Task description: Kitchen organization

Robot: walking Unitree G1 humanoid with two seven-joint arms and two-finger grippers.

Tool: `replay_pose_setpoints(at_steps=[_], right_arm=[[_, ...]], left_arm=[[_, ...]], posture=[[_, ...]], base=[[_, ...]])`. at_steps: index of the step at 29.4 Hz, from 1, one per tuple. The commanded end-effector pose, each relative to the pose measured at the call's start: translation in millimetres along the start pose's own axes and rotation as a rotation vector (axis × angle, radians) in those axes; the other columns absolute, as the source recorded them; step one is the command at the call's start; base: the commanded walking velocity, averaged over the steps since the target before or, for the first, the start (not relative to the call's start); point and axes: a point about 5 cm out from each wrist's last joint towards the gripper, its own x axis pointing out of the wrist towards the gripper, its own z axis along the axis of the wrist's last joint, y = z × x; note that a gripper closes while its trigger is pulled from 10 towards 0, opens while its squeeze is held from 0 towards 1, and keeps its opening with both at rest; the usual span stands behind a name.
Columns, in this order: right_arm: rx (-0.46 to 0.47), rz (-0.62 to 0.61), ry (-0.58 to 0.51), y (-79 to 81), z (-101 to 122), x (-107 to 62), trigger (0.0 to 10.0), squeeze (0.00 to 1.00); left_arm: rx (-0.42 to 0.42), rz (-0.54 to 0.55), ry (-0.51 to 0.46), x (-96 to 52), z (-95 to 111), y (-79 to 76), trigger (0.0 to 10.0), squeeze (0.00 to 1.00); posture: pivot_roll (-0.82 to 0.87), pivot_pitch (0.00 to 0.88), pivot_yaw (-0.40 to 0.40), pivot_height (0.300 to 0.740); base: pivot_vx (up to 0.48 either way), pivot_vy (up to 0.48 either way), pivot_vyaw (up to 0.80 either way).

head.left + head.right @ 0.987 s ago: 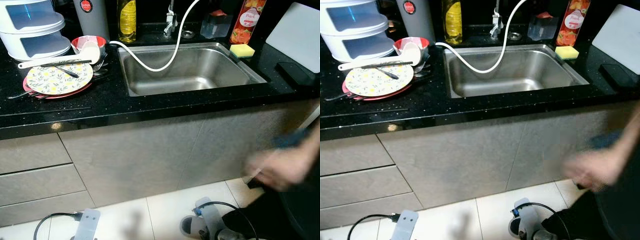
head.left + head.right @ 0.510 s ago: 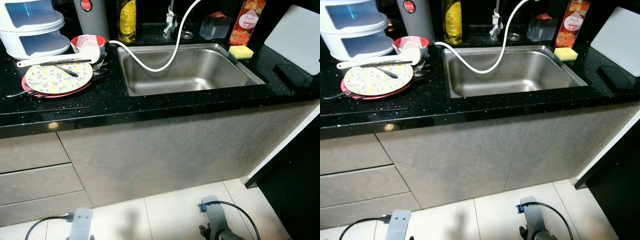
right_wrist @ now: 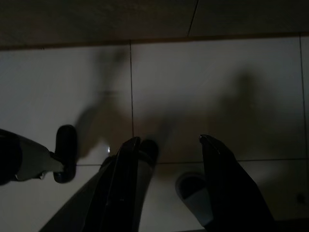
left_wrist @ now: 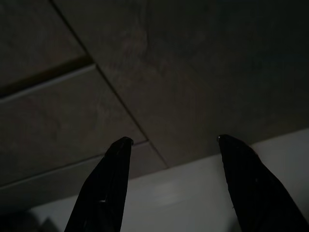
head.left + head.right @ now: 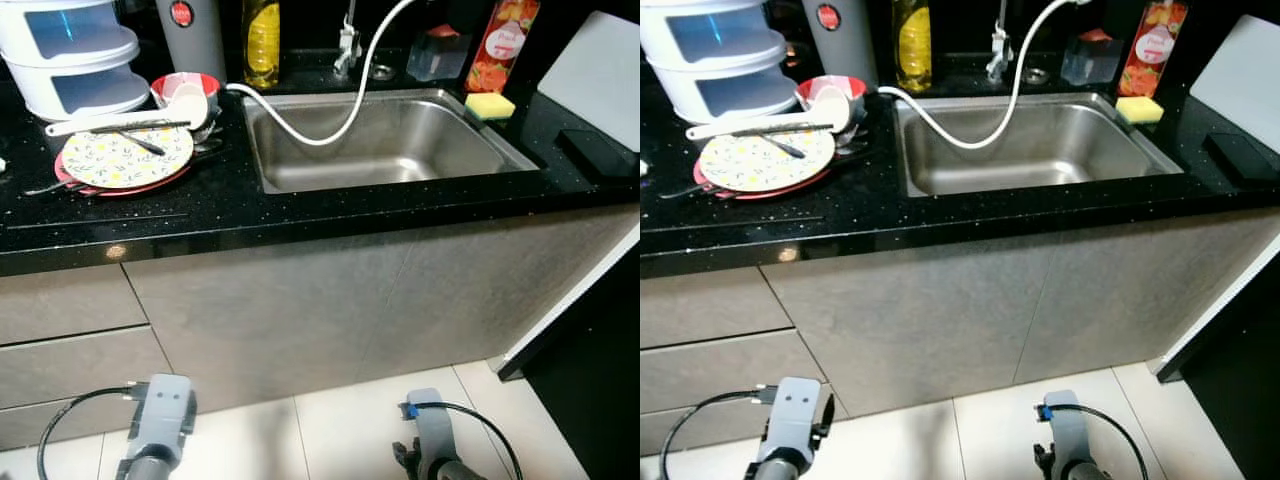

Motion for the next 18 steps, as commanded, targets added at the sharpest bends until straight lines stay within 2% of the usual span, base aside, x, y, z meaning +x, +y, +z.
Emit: replay_pose_setpoints(at_steps=[1, 6, 7, 8, 9, 10, 11, 12, 13, 16, 17, 18], right_arm=[[0.024, -0.017, -0.014, -2.9, -0.2, -1.1, 10.0, 0.00], [-0.019, 0.010, -0.051, -1.8, 5.0, -0.8, 10.0, 0.00], [-0.017, 0.069, -0.201, 5.6, 36.4, 4.8, 10.0, 0.00], [-0.035, 0.114, -0.413, 15.9, 86.7, 6.0, 10.0, 0.00], [-0.045, 0.151, -0.564, 24.8, 122.0, 0.2, 10.0, 0.00], [-0.045, 0.151, -0.564, 24.8, 122.0, 0.2, 10.0, 0.00], [-0.053, 0.156, -0.675, 29.6, 146.4, -8.0, 10.0, 0.00], [-0.056, 0.148, -0.717, 30.9, 155.7, -12.6, 10.0, 0.00], [-0.056, 0.148, -0.717, 30.9, 155.7, -12.6, 10.0, 0.00], [-0.090, 0.062, -0.791, 21.1, 167.5, -24.1, 10.0, 0.00], [-0.116, 0.040, -0.815, 18.7, 169.9, -28.2, 10.0, 0.00], [-0.104, 0.022, -0.837, 15.9, 171.0, -33.9, 10.0, 0.00]], left_arm=[[-0.023, -0.006, 0.006, 2.3, 2.1, -0.1, 10.0, 0.00], [-0.043, -0.009, -0.036, -0.9, 18.4, -0.6, 10.0, 0.00], [-0.047, -0.009, -0.054, -0.6, 23.2, -1.3, 10.0, 0.00], [-0.036, -0.009, -0.082, 0.6, 30.5, -2.9, 10.0, 0.00], [-0.029, -0.010, -0.102, 1.3, 35.7, -3.9, 10.0, 0.00], [-0.029, -0.010, -0.102, 1.3, 35.7, -3.9, 10.0, 0.00], [0.000, -0.010, -0.133, 1.4, 43.1, -4.7, 10.0, 0.00], [0.019, -0.011, -0.151, 1.2, 47.4, -5.0, 10.0, 0.00], [0.019, -0.011, -0.151, 1.2, 47.4, -5.0, 10.0, 0.00], [0.075, -0.051, -0.233, -7.4, 66.0, -10.1, 10.0, 0.00], [0.083, -0.079, -0.247, -11.4, 70.5, -12.2, 10.0, 0.00], [0.077, -0.134, -0.278, -18.7, 78.2, -15.3, 10.0, 0.00]], posture=[[0.05, 0.000, -0.027, 0.740], [0.05, 0.000, -0.036, 0.740], [0.05, 0.000, -0.039, 0.740], [0.05, 0.000, -0.042, 0.740], [0.05, 0.000, -0.042, 0.740], [0.05, 0.000, -0.042, 0.740], [0.05, 0.000, -0.049, 0.740], [0.05, 0.000, -0.049, 0.740], [0.05, 0.000, -0.049, 0.740], [0.05, 0.000, -0.055, 0.740], [0.05, 0.000, -0.054, 0.740], [0.05, 0.000, -0.050, 0.740]], base=[[0.000, 0.000, 0.00], [0.000, 0.000, 0.00], [0.000, 0.000, 0.00], [0.000, 0.000, 0.00], [0.000, 0.000, 0.00], [0.000, 0.000, 0.00], [0.000, 0.000, 0.00], [0.000, 0.000, 0.00], [0.000, 0.000, 0.00], [0.000, 0.000, 0.00], [0.000, 0.000, 0.00], [0.000, 0.000, 0.00]])
